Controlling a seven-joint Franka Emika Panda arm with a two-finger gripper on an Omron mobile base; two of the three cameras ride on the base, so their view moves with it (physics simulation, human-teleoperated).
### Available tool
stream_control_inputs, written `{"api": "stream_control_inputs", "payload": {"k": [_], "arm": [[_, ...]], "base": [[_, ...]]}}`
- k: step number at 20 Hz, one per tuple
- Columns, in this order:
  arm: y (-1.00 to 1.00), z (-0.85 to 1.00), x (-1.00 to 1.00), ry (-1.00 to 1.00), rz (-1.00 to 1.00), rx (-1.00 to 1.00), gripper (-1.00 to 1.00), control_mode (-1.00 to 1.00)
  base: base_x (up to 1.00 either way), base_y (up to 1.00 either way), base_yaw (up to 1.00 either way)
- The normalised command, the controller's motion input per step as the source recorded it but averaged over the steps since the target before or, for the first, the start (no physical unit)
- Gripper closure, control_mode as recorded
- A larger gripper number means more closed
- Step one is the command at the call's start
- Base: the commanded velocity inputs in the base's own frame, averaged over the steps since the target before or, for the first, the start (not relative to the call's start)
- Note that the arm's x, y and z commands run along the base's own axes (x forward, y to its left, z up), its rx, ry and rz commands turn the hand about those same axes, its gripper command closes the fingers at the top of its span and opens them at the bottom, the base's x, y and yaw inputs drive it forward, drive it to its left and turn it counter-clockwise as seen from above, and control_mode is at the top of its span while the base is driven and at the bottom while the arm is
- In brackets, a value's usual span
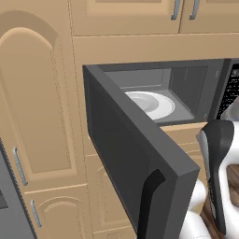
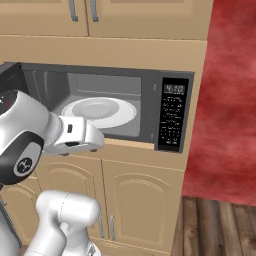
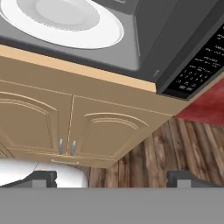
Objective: Pick the marshmallow from the counter and place it in the microwave. Then turn on the microwave.
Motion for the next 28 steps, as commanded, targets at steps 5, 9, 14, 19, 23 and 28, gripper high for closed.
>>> {"api": "stream_control_inputs", "payload": {"k": [5,9,14,19,23,28], "arm": [[-0.04,-0.01,0.00,-0.03,-0.03,0.00,-1.00,-1.00],[0.00,-0.02,0.01,-0.02,-0.01,0.00,-1.00,1.00],[0.00,0.00,0.00,0.00,0.00,0.00,-1.00,1.00],[0.00,0.00,0.00,0.00,0.00,0.00,-1.00,1.00],[0.00,0.00,0.00,0.00,0.00,0.00,-1.00,1.00],[0.00,0.00,0.00,0.00,0.00,0.00,-1.00,1.00]], "base": [[0.00,0.00,0.00],[0.01,0.00,0.00],[0.06,-0.06,0.00],[0.01,-0.13,0.00],[0.05,-0.47,0.01],[-0.07,-0.59,0.02]]}}
